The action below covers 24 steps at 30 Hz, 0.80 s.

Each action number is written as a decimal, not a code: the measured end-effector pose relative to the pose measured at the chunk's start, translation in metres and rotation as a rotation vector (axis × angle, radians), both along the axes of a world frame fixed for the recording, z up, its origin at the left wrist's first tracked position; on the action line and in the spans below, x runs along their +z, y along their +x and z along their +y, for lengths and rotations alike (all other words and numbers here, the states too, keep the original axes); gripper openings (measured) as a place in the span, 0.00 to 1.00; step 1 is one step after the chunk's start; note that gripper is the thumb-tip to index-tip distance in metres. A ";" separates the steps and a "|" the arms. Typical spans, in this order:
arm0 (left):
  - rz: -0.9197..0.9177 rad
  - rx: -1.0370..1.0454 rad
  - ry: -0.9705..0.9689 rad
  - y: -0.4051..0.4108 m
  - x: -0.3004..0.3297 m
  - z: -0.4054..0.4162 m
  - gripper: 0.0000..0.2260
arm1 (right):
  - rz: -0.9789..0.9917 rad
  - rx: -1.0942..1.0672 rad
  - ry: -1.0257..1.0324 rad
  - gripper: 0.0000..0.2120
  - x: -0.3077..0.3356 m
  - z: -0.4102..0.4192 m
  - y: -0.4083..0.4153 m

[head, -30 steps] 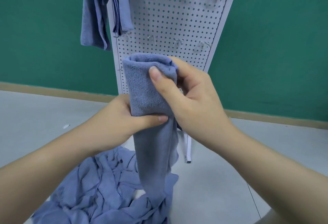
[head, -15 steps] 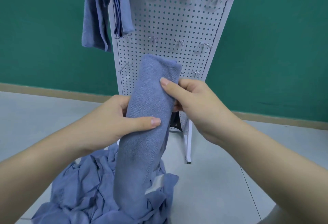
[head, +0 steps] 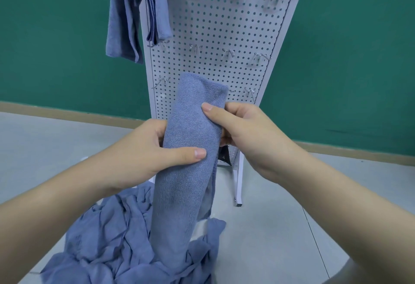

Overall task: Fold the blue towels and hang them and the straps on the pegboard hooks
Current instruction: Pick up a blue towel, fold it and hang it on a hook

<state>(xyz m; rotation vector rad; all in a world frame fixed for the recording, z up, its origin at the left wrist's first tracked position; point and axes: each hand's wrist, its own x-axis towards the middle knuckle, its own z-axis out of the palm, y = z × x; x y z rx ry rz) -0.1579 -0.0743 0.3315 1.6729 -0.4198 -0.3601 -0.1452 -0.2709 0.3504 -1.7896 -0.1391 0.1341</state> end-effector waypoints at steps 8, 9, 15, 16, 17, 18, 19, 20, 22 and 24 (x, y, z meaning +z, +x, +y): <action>0.001 -0.003 -0.012 0.000 -0.007 -0.004 0.17 | -0.117 -0.026 0.025 0.13 0.001 0.006 -0.008; -0.008 0.001 -0.017 0.000 -0.007 -0.004 0.17 | -0.144 -0.032 0.026 0.13 0.001 0.008 -0.010; 0.000 0.080 -0.135 0.002 -0.010 -0.011 0.17 | -0.253 -0.175 0.182 0.14 0.008 0.009 -0.012; 0.021 0.079 -0.145 0.002 -0.011 -0.013 0.18 | -0.247 -0.209 0.225 0.13 0.010 0.006 -0.011; 0.029 0.070 -0.130 0.002 -0.013 -0.015 0.18 | -0.240 -0.238 0.255 0.12 0.012 0.004 -0.009; 0.028 0.058 -0.101 0.001 -0.015 -0.015 0.19 | -0.229 -0.265 0.274 0.12 0.013 0.001 -0.007; 0.029 0.048 -0.077 0.001 -0.016 -0.015 0.18 | -0.214 -0.290 0.289 0.13 0.013 -0.002 -0.005; 0.035 0.035 -0.068 0.001 -0.017 -0.015 0.16 | -0.196 -0.312 0.309 0.14 0.013 -0.004 -0.003; 0.057 0.000 -0.052 0.001 -0.018 -0.014 0.16 | -0.179 -0.346 0.332 0.18 0.013 -0.009 -0.001; 0.057 -0.023 -0.016 0.001 -0.018 -0.014 0.16 | -0.175 -0.369 0.341 0.18 0.013 -0.012 0.001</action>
